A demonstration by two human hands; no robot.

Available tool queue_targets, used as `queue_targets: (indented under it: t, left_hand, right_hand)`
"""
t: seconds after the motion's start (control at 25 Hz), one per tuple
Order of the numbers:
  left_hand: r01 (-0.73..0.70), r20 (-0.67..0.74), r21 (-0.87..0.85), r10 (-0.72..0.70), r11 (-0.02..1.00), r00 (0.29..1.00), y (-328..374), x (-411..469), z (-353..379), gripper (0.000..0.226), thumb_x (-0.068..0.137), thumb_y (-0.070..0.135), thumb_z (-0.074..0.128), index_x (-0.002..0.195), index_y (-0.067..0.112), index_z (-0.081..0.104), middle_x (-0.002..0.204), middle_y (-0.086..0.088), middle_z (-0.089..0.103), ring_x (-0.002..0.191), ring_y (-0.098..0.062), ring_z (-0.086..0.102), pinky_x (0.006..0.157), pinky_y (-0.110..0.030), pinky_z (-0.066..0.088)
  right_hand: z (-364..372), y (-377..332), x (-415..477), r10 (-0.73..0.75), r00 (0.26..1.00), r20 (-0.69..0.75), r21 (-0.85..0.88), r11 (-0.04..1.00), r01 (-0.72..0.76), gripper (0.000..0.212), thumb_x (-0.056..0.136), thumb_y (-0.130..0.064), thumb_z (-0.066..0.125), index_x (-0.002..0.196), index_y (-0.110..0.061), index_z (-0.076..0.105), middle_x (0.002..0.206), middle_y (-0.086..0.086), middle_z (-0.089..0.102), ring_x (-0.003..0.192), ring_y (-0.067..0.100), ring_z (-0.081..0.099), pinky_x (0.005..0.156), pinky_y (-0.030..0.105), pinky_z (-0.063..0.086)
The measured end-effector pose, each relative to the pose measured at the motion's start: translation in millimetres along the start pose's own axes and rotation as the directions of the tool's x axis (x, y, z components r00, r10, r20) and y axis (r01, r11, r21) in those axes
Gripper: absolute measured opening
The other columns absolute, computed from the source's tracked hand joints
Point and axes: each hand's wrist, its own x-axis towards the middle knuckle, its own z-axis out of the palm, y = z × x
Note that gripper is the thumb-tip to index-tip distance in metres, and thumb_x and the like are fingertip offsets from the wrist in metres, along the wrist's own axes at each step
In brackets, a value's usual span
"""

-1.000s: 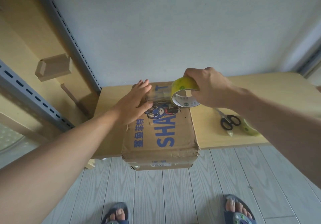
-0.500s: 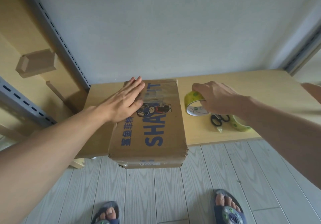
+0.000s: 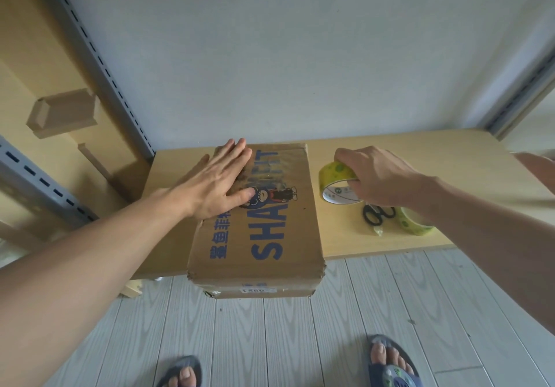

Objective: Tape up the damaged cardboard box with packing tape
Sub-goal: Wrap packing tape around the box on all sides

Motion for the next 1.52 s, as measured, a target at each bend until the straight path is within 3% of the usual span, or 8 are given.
queue_targets:
  t: [0.36, 0.52, 0.68, 0.92, 1.16, 1.28, 1.4, 1.52]
  left_hand:
    - [0.178, 0.077, 0.175, -0.194, 0.968, 0.978, 36.2, 3.3, -14.7, 0.130, 0.061, 0.103, -0.003, 0.156, 0.017, -0.023, 0.161, -0.008, -0.034, 0.151, -0.031, -0.026, 0.121, -0.057, -0.015]
    - [0.336, 0.161, -0.007, -0.330, 0.942, 0.930, 119.2, 22.3, -14.5, 0.140, 0.057, 0.105, 0.027, 0.156, 0.019, -0.023, 0.157, -0.024, -0.033, 0.148, -0.039, -0.030, 0.108, -0.074, -0.015]
    - [0.420, 0.166, -0.143, -0.396, 0.896, 0.903, 151.4, 42.7, -3.0, 0.130, 0.077, 0.072, 0.063, 0.155, 0.021, -0.028, 0.154, -0.026, -0.042, 0.145, -0.040, -0.037, 0.107, -0.080, -0.012]
    - [0.310, 0.020, -0.424, -0.333, 0.851, 0.943, 133.3, 32.9, -2.1, 0.116, 0.082, 0.041, 0.067, 0.158, 0.029, -0.020, 0.163, -0.006, -0.034, 0.150, -0.029, -0.032, 0.109, -0.075, -0.017]
    - [0.180, -0.066, -0.771, -0.358, 0.611, 0.932, 95.6, 17.4, -17.1, 0.121, 0.061, 0.043, 0.071, 0.160, 0.040, 0.001, 0.168, 0.005, -0.018, 0.156, -0.015, -0.010, 0.122, -0.065, 0.004]
    - [0.084, -0.141, -0.881, -0.429, 0.466, 0.892, 63.6, 2.3, -29.3, 0.119, 0.053, 0.033, 0.075, 0.159, 0.028, 0.023, 0.158, 0.004, 0.038, 0.143, -0.007, 0.040, 0.119, -0.031, 0.032]
    - [-0.153, -0.197, -0.980, -0.485, 0.128, 0.852, 17.5, -22.2, -38.1, 0.077, 0.055, 0.014, 0.068, 0.130, 0.016, 0.056, 0.103, 0.001, 0.068, 0.093, -0.013, 0.064, 0.093, -0.028, 0.049]
    - [-0.244, -0.112, -0.957, -0.577, -0.156, 0.809, -8.6, -43.1, -36.0, 0.066, 0.066, 0.009, 0.057, 0.131, 0.018, 0.054, 0.093, -0.005, 0.064, 0.081, -0.017, 0.063, 0.085, -0.032, 0.046]
  right_hand:
    - [48.9, -0.2, 0.9, -0.001, 0.999, -0.037, 0.154, 0.988, 0.006, 0.015, 0.088, -0.001, 0.043, 0.095, -0.014, 0.042, 0.074, 0.008, 0.058, 0.060, 0.030, 0.053, 0.044, 0.029, 0.029]
    - [56.0, 2.4, -1.3, -0.012, 0.994, -0.105, 0.216, 0.976, 0.034, 0.016, 0.083, -0.004, 0.043, 0.095, -0.014, 0.042, 0.078, 0.007, 0.057, 0.062, 0.033, 0.052, 0.049, 0.038, 0.040]
    - [60.2, 4.0, -1.9, 0.042, 0.988, -0.147, 0.257, 0.966, -0.003, 0.021, 0.082, -0.002, 0.045, 0.098, -0.016, 0.043, 0.077, 0.006, 0.057, 0.060, 0.033, 0.051, 0.050, 0.041, 0.043]
    - [62.8, 0.9, -9.3, 0.250, 0.924, -0.290, 0.411, 0.904, -0.116, 0.037, 0.068, -0.016, 0.053, 0.105, -0.015, 0.050, 0.077, 0.002, 0.058, 0.065, 0.033, 0.054, 0.055, 0.037, 0.044]
    - [49.9, -24.3, 2.5, 0.327, 0.859, -0.394, 0.536, 0.841, -0.074, 0.030, 0.072, -0.025, 0.052, 0.100, -0.015, 0.054, 0.087, 0.004, 0.063, 0.076, 0.031, 0.057, 0.068, 0.043, 0.050]
    - [34.1, -48.8, 21.2, 0.323, 0.828, -0.458, 0.562, 0.827, -0.011, 0.023, 0.078, -0.027, 0.054, 0.099, -0.017, 0.056, 0.087, 0.001, 0.063, 0.079, 0.025, 0.059, 0.070, 0.041, 0.050]
    - [17.2, -87.0, 48.3, 0.313, 0.819, -0.480, 0.607, 0.793, 0.052, 0.023, 0.081, -0.026, 0.058, 0.103, -0.019, 0.056, 0.087, -0.001, 0.063, 0.080, 0.019, 0.059, 0.073, 0.036, 0.049]
    - [9.8, -128.8, 69.2, 0.316, 0.825, -0.468, 0.660, 0.746, 0.089, 0.020, 0.085, -0.011, 0.055, 0.103, -0.015, 0.052, 0.086, 0.003, 0.060, 0.080, 0.027, 0.054, 0.071, 0.039, 0.046]
